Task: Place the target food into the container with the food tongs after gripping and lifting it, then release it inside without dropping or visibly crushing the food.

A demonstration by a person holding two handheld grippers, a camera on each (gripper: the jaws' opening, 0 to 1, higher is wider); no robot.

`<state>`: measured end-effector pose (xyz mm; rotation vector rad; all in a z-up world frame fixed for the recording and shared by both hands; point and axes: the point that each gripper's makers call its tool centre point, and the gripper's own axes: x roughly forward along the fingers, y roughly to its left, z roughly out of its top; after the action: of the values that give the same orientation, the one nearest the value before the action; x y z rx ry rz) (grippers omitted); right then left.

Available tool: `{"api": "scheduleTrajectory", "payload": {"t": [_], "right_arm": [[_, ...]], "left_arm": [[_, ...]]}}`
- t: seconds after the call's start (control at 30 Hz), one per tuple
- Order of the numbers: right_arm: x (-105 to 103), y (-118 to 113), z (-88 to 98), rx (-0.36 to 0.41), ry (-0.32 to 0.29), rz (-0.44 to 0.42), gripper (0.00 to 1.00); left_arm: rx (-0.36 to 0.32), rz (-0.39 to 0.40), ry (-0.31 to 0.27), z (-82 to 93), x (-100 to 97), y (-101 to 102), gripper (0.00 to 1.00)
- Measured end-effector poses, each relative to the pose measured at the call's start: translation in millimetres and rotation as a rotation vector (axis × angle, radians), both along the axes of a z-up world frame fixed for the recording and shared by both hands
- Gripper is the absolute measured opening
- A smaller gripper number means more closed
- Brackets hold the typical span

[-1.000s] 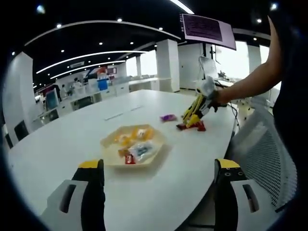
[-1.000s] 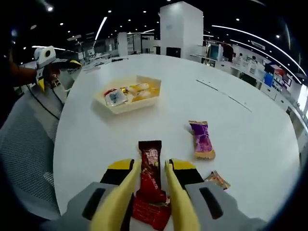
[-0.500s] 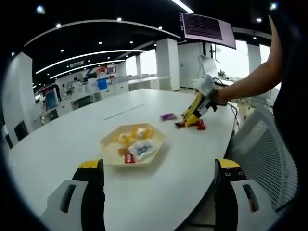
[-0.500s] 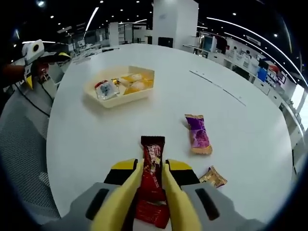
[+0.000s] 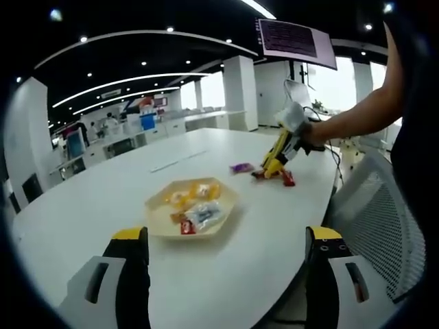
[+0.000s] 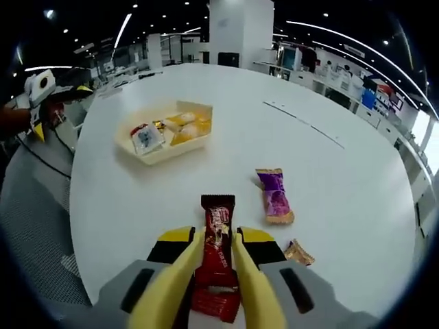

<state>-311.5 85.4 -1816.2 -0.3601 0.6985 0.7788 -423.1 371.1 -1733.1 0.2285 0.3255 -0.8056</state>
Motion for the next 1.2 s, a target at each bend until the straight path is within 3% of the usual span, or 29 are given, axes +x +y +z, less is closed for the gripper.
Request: {"api": "scheduleTrajectory", "payload": {"t": [0.07, 0.17, 0.3, 0.7, 1.2], "right_arm": [[4.6, -1.7, 8.9, 0.005, -0.011, -0.016, 0.23], [12.7, -6.0, 21.1, 0.011, -0.024, -0.038, 0.23], [21.2, -9.1, 40.6, 0.024, -0.029, -0.064, 0.23], [43.9, 3.2, 85.4, 0.018, -0.072, -0.050, 0.23], [56.4, 38.4, 99.3, 0.011, -0.078, 0.005, 0.23]], "left_arm": [[-0.031, -0.014, 0.020, -0.4, -1.0, -3.3, 0.94], [-0.014, -0.009, 0.060, -7.8, -0.2, -2.3, 1.00], [-0.030, 0.000, 0.018, 0.7, 0.3, -1.4, 0.99], [-0.037, 0.023, -0.002, 4.4, 4.4, 3.0, 0.99], [-0.047, 0.035, -0.028, 9.7, 5.7, 5.0, 0.99]]}}
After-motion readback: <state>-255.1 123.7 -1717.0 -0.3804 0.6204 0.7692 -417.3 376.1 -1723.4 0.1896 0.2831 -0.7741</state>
